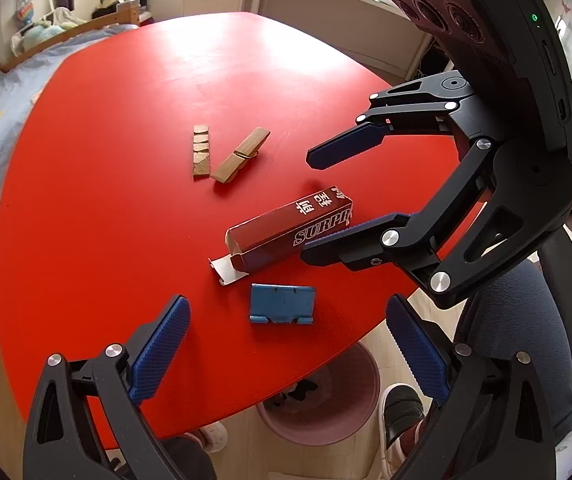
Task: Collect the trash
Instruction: 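Grasp the blue card with the left tool while the right tool grasps the red carton, then carry the card and carton over the wastebasket and open both tools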
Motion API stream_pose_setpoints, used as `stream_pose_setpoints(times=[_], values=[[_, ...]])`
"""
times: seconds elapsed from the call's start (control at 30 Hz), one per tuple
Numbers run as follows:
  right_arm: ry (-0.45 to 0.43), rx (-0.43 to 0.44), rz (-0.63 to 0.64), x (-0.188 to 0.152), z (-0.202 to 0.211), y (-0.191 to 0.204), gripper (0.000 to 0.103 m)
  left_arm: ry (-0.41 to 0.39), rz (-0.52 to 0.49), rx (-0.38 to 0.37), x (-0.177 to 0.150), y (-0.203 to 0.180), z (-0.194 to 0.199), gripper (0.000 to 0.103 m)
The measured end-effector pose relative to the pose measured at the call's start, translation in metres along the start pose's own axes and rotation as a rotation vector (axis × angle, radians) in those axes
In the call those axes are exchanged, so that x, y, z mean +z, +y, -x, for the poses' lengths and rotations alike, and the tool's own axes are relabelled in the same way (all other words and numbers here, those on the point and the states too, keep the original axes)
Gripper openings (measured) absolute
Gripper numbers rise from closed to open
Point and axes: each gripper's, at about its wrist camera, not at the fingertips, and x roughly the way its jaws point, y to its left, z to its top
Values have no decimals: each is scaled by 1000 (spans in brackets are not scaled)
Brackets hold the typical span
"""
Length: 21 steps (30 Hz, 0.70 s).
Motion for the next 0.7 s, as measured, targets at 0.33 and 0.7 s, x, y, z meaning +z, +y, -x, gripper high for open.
stream_pose_setpoints(times=[0.33, 0.7], values=[[-3, -4, 9, -3, 0, -1, 30, 1, -11, 29, 1, 0, 4, 40], [-41, 0, -14, -6, 10, 3, 14, 0, 0, 9, 2, 2, 8, 32]])
